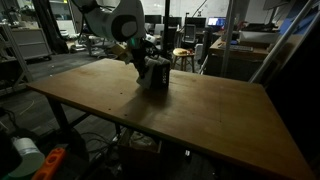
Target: Stuff the towel into the box
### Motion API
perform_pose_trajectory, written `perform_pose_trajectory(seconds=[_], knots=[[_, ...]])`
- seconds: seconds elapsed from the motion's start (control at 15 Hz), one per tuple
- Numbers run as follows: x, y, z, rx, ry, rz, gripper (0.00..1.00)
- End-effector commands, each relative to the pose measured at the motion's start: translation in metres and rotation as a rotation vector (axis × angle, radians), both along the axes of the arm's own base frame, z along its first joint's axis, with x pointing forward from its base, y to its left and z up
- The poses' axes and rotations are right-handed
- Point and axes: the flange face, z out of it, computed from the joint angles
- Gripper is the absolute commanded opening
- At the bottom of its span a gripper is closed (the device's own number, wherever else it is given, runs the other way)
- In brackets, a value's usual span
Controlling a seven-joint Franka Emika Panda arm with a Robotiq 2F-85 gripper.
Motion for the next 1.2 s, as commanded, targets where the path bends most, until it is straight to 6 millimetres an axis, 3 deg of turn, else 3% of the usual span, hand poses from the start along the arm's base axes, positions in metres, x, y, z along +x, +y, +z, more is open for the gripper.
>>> perform_pose_trajectory(seconds=[0.0,0.2,0.6,0.87,1.13], knots=[[-0.006,-0.005,0.014,-0.003,-0.014,0.001,0.00],[-0.015,-0.003,0.025,-0.012,0.056,0.009,0.01],[-0.022,0.007,0.083,-0.089,0.164,0.029,0.01],[-0.009,0.019,0.115,-0.114,0.105,0.025,0.01],[0.010,0.023,0.130,-0.133,0.032,-0.013,0.01]])
